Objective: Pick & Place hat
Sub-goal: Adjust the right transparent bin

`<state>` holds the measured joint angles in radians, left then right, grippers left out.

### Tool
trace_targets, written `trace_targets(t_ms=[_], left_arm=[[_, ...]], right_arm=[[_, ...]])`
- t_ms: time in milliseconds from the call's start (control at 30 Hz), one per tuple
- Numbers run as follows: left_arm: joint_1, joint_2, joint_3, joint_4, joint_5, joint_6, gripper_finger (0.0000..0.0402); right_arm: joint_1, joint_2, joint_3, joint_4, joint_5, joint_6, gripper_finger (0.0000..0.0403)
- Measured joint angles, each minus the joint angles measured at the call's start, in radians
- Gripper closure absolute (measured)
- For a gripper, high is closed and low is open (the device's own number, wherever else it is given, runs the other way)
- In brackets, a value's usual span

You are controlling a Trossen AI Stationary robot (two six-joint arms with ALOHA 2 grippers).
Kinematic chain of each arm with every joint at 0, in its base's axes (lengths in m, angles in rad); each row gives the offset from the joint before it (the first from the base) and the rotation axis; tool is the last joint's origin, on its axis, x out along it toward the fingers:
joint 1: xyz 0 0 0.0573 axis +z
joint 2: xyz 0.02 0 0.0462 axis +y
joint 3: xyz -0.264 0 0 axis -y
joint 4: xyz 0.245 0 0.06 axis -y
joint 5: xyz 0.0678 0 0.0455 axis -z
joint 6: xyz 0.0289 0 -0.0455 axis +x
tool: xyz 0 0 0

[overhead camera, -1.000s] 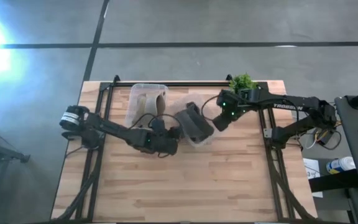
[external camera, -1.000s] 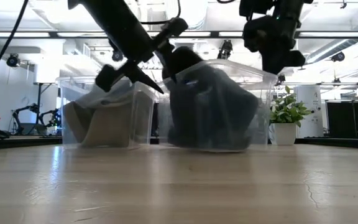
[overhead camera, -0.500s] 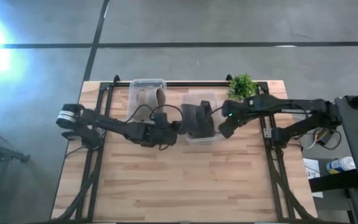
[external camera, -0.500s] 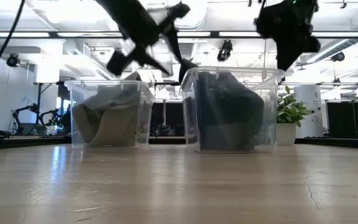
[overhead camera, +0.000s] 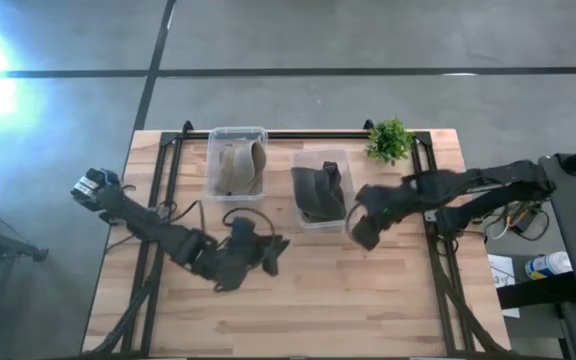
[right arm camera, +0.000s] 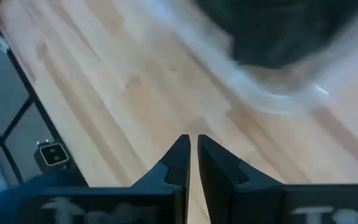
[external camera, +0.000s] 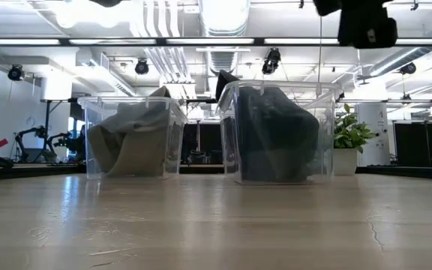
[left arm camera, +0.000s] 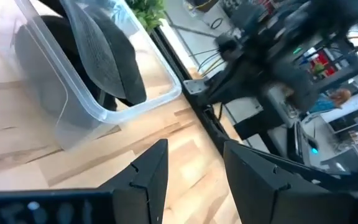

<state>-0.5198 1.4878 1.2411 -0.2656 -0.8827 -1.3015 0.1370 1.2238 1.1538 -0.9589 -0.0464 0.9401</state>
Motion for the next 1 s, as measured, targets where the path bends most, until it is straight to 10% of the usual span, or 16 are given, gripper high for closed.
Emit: trace_targets(t_ms=[533,1000], left_arm=[[-0.176,-0.036,-0.003,-0.294,0.047,-0.27,0.0252],[-0.194,-0.036,-0.005,-0.96,-0.034,-0.901,0.0252]], right_arm=[[-0.043,0.325,0.002,0.236,0.026,-0.018,0.0374],[-0.159,0.318,0.063,0.335,0.129,-0.147,0.0374]])
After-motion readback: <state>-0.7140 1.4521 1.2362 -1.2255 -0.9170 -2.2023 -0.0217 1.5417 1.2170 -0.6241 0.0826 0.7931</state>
